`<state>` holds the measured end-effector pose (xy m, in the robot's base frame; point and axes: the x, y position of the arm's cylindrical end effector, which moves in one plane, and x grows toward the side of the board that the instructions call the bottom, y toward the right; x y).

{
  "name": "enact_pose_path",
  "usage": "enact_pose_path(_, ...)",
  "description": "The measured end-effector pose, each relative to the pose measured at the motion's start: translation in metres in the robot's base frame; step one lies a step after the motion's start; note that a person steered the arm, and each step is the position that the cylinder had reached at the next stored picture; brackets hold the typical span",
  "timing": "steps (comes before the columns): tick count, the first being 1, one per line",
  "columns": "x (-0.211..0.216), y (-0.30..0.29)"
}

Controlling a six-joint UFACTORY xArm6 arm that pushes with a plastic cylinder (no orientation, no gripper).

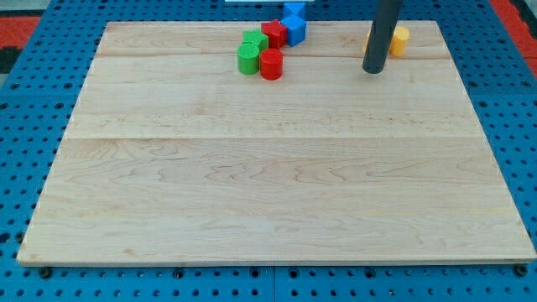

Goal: Move the red star towards top left

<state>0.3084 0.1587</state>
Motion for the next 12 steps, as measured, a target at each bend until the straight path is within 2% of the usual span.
enact_pose_path(2, 0.005, 0.000)
enact_pose_path(3, 0.032, 0.000)
enact_pose_path(4, 0.047, 0.039)
enact_pose_path(5, 0.039, 0.094)
enact_pose_path(6, -0.019, 0.123)
enact_pose_path(7, -0.094, 0.123)
enact_pose_path(8, -0.117, 0.098)
enact_pose_path(9, -0.117, 0.085)
enact_pose_path(10, -0.116, 0.026)
enact_pose_path(11, -0.103, -0.038)
enact_pose_path(12, -0.084, -0.068)
